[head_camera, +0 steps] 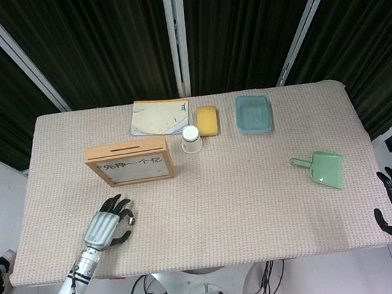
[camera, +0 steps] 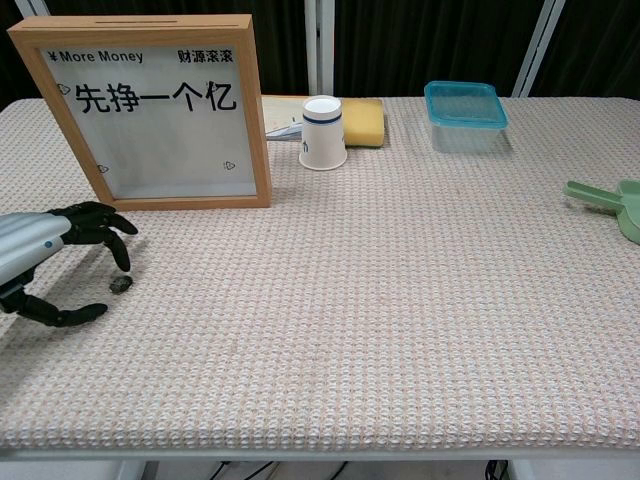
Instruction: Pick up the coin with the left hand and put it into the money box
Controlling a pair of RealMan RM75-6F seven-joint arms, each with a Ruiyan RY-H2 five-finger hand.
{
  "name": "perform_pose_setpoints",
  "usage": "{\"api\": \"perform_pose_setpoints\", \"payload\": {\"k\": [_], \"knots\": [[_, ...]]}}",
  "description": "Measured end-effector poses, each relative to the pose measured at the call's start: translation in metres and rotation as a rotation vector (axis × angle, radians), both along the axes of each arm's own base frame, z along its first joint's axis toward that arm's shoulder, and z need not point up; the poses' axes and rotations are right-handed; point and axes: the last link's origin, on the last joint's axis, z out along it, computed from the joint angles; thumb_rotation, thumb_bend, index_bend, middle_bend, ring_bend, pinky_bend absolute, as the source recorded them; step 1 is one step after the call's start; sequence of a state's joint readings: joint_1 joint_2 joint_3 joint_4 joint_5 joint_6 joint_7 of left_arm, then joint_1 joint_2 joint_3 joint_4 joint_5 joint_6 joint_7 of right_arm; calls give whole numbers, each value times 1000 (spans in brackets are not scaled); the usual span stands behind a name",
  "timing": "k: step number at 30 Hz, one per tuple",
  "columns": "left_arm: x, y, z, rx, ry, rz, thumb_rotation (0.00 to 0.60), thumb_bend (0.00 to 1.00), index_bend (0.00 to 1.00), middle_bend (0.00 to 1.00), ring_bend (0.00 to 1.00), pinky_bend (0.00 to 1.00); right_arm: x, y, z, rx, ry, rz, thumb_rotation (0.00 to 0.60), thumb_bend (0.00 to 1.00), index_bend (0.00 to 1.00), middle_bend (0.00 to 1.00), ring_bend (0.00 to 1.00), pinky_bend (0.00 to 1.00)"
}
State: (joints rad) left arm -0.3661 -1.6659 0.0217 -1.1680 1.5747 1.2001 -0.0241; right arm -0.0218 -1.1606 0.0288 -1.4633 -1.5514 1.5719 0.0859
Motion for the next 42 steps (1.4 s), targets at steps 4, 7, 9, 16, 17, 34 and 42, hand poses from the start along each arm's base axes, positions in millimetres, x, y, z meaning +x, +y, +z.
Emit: {"api": "perform_pose_setpoints", "payload": {"k": [4,7,9,16,17,34,42], "knots": [[1,1,-1,1,-4,0,600,248,412,148,24,132,0,0,-2,9,-1,-1,600,367,0,0,0,0],[1,1,-2,2,-3,1,600,248,412,148,24,132,-1,0,-3,12,-1,-2,600,367,0,0,0,0],[1,1,-2,2,-1,3,600,249,412,148,24,131,-2,0,-3,9,-2,-4,600,367,0,0,0,0],[0,2,-2,3,-2,10,600,248,412,148,24,131,-3,1,-2,6,-1,-8,600,367,0,0,0,0],[-1,2,-2,3,-3,11,600,249,412,148,24,131,-3,1,-2,7,-1,-8,600,368,0,0,0,0],[-4,2,-3,-5,-6,26,600,249,418,148,24,131,-4,0,-2,2,1,-13,600,376,0,0,0,0],[-4,3,-5,-9,-11,26,600,249,418,148,24,131,-3,2,0,-4,1,-11,600,379,0,0,0,0]]}}
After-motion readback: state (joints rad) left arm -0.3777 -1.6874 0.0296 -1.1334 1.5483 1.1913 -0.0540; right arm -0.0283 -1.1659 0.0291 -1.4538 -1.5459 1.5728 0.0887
